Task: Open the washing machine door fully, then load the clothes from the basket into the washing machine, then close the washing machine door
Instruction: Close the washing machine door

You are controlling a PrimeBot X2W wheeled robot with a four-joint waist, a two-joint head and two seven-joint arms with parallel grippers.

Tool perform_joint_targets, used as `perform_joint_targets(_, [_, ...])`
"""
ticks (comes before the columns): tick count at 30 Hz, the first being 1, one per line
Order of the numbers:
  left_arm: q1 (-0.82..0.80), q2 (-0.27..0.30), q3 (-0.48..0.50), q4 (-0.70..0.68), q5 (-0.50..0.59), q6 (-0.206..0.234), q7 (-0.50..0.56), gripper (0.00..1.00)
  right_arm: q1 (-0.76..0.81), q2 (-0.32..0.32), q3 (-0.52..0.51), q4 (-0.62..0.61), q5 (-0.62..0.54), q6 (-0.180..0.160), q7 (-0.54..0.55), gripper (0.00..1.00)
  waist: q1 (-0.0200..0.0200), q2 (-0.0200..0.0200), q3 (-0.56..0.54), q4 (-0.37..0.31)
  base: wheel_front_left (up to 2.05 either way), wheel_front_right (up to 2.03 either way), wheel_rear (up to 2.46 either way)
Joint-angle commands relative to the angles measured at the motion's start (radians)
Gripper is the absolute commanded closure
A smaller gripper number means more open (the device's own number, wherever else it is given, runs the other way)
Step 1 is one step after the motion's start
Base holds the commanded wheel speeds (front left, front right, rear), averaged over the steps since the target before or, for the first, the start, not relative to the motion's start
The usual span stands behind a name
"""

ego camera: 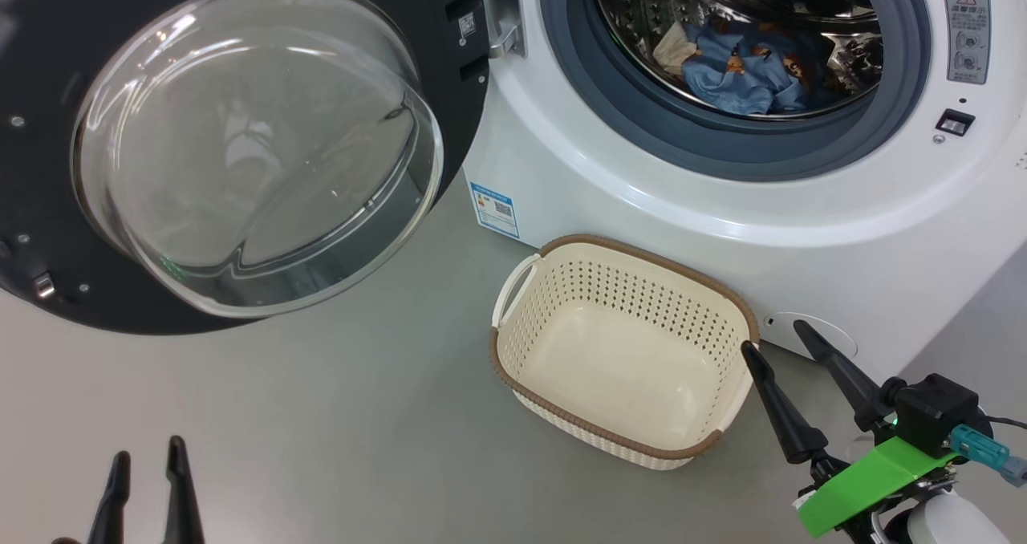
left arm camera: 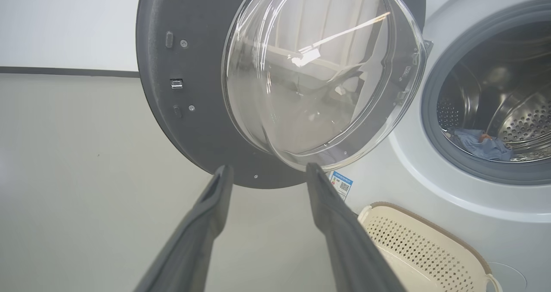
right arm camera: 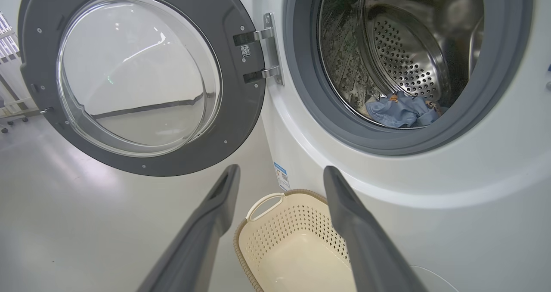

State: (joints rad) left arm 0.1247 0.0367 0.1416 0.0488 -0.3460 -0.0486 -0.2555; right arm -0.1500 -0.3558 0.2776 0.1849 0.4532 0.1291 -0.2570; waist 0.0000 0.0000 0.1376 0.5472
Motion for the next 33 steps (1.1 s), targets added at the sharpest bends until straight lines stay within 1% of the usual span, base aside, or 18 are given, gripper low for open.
perform_joint_targets(1, [-0.027,0.014,0.041,-0.031,-0.009,-0.003,-0.006,0.53,-0.011,-0.008,0.013,-0.023,0.021,0.002,-0.005,0.00,0.0000,0.0000,0.002,-0.001,0.00,0.00,0.00])
perform_joint_targets(2, [-0.034,0.014,0.045,-0.035,-0.012,-0.007,-0.006,0.72,-0.008,-0.006,0.011,-0.024,0.020,0.002,-0.005,0.00,0.0000,0.0000,0.003,-0.001,0.00,0.00,0.00])
perform_joint_targets(3, [-0.042,0.014,0.052,-0.040,-0.017,-0.011,-0.006,1.00,-0.004,-0.004,0.008,-0.026,0.019,0.002,-0.005,0.00,0.0000,0.0000,0.004,-0.001,0.00,0.00,0.00])
perform_joint_targets(6, [-0.076,0.014,0.088,-0.065,-0.009,-0.029,-0.006,1.00,0.006,0.002,-0.001,-0.030,0.017,0.002,-0.005,0.00,0.0000,0.0000,0.010,-0.002,0.00,0.00,0.00])
perform_joint_targets(10, [-0.151,0.015,0.161,-0.117,0.033,-0.061,-0.006,1.00,0.026,0.012,-0.025,-0.039,0.012,0.002,-0.005,0.00,0.0000,0.0000,0.019,-0.004,0.00,0.00,0.00])
perform_joint_targets(13, [-0.232,0.049,0.216,-0.142,0.040,-0.075,-0.006,1.00,0.044,0.022,-0.047,-0.049,0.006,0.002,-0.005,0.00,0.0000,0.0000,0.025,-0.006,0.00,0.00,0.00])
perform_joint_targets(15, [-0.288,0.088,0.253,-0.149,0.029,-0.079,-0.006,1.00,0.051,0.028,-0.053,-0.056,0.001,0.002,-0.005,0.00,0.0000,0.0000,0.036,-0.018,0.00,0.00,0.00])
perform_joint_targets(17, [-0.346,0.139,0.282,-0.138,0.010,-0.081,-0.006,1.00,0.049,0.029,-0.053,-0.061,-0.003,0.002,-0.005,0.00,0.0000,0.0000,0.051,-0.033,0.00,0.00,0.00])
perform_joint_targets(19, [-0.404,0.203,0.296,-0.114,-0.022,-0.081,-0.006,1.00,0.043,0.029,-0.052,-0.065,-0.006,0.002,-0.005,0.00,0.0000,0.0000,0.067,-0.046,0.00,0.00,0.00])
perform_joint_targets(20, [-0.404,0.203,0.296,-0.114,-0.022,-0.081,-0.006,1.00,0.043,0.029,-0.052,-0.065,-0.006,0.002,-0.005,0.00,0.0000,0.0000,0.067,-0.046,0.00,0.00,0.00])
perform_joint_targets(23, [-0.493,0.285,0.317,-0.052,-0.086,-0.082,-0.006,1.00,0.031,0.026,-0.051,-0.069,-0.008,0.002,-0.005,0.00,0.0000,0.0000,0.092,-0.061,0.00,0.00,0.00])
perform_joint_targets(28, [-0.636,0.393,0.350,0.105,-0.216,-0.082,-0.006,1.00,0.012,0.019,-0.046,-0.074,-0.010,0.002,-0.005,0.00,0.0000,0.0000,0.128,-0.077,0.00,0.00,0.00])
perform_joint_targets(29, [-0.688,0.434,0.360,0.175,-0.274,-0.082,-0.006,1.00,0.005,0.017,-0.043,-0.075,-0.011,0.002,-0.005,0.00,0.0000,0.0000,0.141,-0.083,0.00,0.00,0.00])
perform_joint_targets(33, [-0.779,0.519,0.364,0.333,-0.407,-0.082,-0.006,1.00,-0.013,0.012,-0.032,-0.077,-0.013,0.002,-0.005,0.00,0.0000,0.0000,0.167,-0.095,0.00,0.00,0.00])
